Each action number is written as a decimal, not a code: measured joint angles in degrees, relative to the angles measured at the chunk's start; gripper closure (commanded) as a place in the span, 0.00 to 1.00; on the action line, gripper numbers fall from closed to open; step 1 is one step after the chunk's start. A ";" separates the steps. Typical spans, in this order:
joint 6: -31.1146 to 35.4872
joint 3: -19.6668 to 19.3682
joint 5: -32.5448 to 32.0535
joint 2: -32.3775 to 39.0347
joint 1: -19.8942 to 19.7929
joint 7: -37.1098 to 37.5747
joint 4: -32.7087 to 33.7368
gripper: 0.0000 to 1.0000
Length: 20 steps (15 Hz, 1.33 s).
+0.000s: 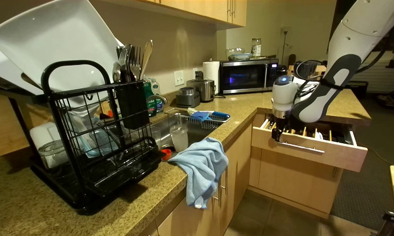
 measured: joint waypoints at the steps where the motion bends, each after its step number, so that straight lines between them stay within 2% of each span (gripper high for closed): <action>1: -0.03 0.36 0.00 -2.10 0.84 1.35 -1.68 0.00; 6: -0.20 4.98 0.00 -10.66 2.19 8.61 -10.14 0.00; 11: -0.20 9.25 -1.68 -12.97 1.45 15.23 -15.22 0.00; 14: -0.29 9.46 -10.60 -12.43 1.41 22.83 -16.23 0.00; 20: -3.10 2.82 -30.89 -7.26 5.64 40.96 -12.58 0.00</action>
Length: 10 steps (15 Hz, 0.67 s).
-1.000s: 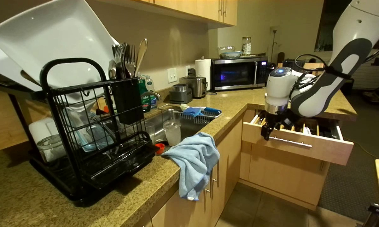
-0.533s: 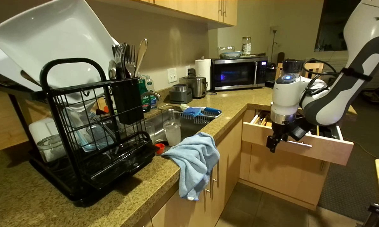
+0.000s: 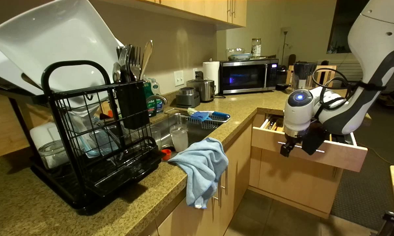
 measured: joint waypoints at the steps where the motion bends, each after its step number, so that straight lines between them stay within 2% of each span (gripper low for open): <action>1: -1.28 -0.89 -3.21 1.15 0.88 3.26 1.12 0.00; 3: -4.63 -1.97 -8.79 3.43 2.77 9.36 3.16 0.00; 4: -7.51 -0.41 -11.92 4.27 2.25 12.46 4.10 0.00; 7: -18.09 9.00 -19.13 5.50 -2.81 19.46 6.04 0.00; 10: -26.74 16.49 -22.41 6.66 -6.62 22.46 7.22 0.00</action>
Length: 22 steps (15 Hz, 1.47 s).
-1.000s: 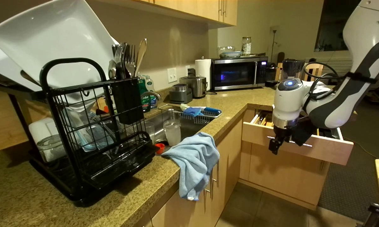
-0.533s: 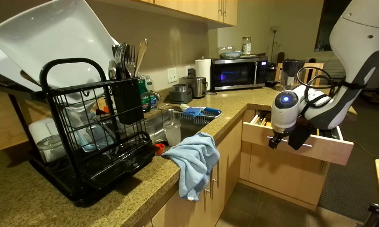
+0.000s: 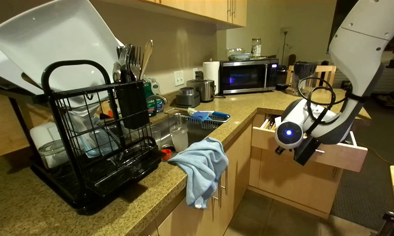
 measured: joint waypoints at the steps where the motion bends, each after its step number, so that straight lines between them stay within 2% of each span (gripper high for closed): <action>1: -2.33 1.96 -0.44 0.49 -1.00 0.37 0.38 0.00; 4: -7.65 6.02 -1.33 2.33 -3.41 0.69 1.59 0.00; 8: -12.36 8.33 -1.47 5.41 -5.71 0.72 3.56 0.00; 19: -21.18 8.84 -2.40 14.55 -10.16 0.72 9.71 0.00; 22: -23.11 8.81 -4.57 16.28 -10.64 0.72 10.19 0.00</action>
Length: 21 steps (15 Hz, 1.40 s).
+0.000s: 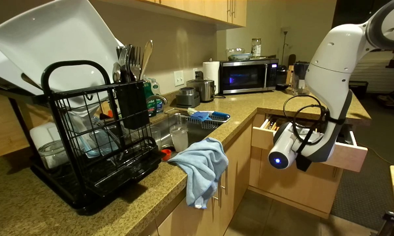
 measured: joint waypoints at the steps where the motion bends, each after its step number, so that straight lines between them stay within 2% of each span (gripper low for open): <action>1: -0.53 0.03 -1.02 0.49 0.00 -0.13 -0.01 0.00; 10: -6.69 0.29 -8.64 3.26 0.00 -4.30 -0.37 0.00; 15: -8.77 0.83 -10.50 4.03 0.00 -5.52 -1.45 0.00; 21: -10.11 3.77 -10.68 5.94 0.10 -5.53 -1.78 0.00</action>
